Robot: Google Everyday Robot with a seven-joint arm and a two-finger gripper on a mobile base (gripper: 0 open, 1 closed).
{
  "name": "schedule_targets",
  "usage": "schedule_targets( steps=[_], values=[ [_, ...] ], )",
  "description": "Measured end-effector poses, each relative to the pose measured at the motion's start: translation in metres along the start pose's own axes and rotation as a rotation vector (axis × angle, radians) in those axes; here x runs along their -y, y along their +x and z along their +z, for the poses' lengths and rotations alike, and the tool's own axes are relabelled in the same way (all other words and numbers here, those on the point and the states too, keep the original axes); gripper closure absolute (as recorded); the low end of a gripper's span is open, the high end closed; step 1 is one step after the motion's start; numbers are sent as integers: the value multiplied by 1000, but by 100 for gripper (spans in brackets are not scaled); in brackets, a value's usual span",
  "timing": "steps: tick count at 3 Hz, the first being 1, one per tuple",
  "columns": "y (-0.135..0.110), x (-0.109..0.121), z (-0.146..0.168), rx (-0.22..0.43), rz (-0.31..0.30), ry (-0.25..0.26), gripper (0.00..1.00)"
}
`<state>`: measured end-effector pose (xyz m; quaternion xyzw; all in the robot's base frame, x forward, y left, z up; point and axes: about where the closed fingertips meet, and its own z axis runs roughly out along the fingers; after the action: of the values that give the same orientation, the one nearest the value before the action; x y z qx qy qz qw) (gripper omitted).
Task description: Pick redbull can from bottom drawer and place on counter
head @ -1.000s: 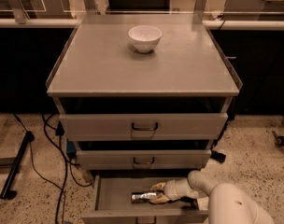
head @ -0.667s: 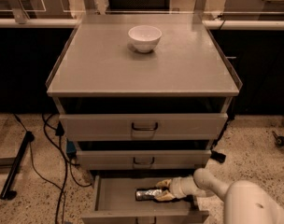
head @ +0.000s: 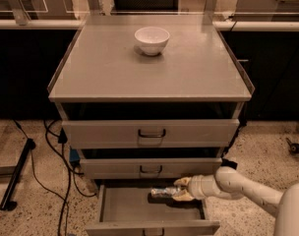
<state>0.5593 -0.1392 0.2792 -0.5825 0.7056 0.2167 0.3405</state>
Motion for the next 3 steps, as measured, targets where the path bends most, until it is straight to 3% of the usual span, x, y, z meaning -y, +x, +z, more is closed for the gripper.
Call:
schedule_targets(
  steps=[1, 2, 3],
  values=[
    [-28, -8, -16, -12, -33, -25, 100],
    [-38, -11, -22, -10, -30, -31, 100],
    [-63, -17, -48, -3, -10, -17, 100]
  ],
)
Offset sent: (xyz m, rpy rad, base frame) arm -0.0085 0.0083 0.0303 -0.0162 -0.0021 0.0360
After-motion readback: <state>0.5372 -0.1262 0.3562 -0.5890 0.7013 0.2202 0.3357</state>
